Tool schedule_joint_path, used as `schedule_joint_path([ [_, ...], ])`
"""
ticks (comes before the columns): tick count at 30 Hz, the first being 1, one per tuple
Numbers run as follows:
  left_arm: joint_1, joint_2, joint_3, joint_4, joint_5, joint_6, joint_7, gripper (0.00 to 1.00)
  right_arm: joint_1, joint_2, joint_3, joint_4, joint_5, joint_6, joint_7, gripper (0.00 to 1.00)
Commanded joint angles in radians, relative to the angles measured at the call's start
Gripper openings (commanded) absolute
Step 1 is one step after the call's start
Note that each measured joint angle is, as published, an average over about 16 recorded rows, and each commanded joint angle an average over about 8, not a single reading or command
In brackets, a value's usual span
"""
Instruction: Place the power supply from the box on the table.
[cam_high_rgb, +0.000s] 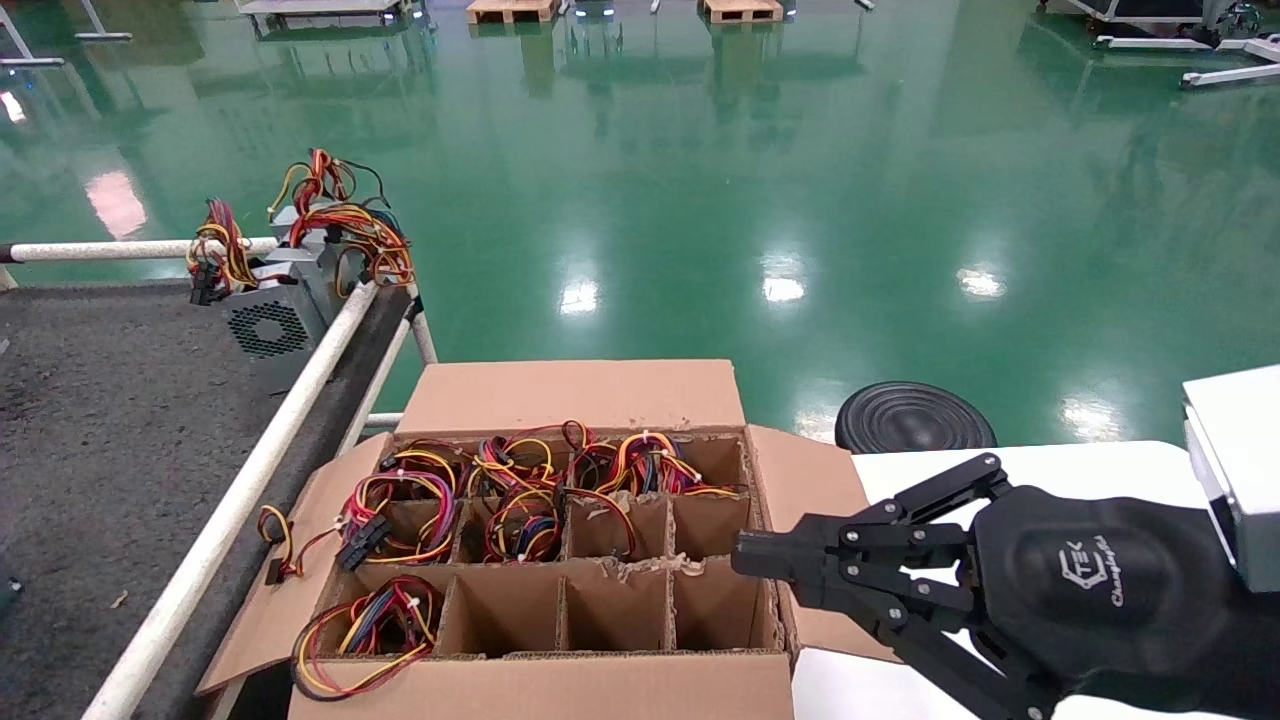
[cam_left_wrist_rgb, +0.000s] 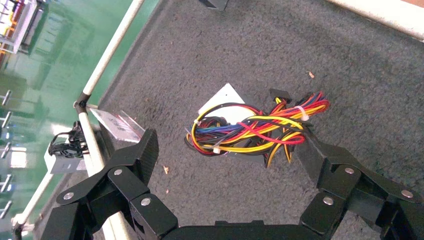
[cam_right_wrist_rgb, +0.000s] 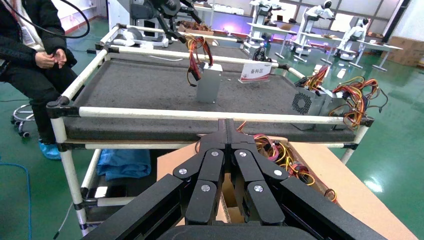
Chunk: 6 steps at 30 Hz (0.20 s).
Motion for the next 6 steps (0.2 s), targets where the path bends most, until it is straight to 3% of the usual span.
schedule_joint_path([
  [1, 0.001, -0.001, 0.001, -0.007, -0.003, 0.000, -0.007, 1.00, 0.000, 0.000, 0.000, 0.000, 0.000, 0.000, 0.000, 0.00],
  [6, 0.002, 0.002, -0.001, -0.016, -0.014, -0.001, -0.014, 1.00, 0.000, 0.000, 0.000, 0.000, 0.000, 0.000, 0.000, 0.00],
])
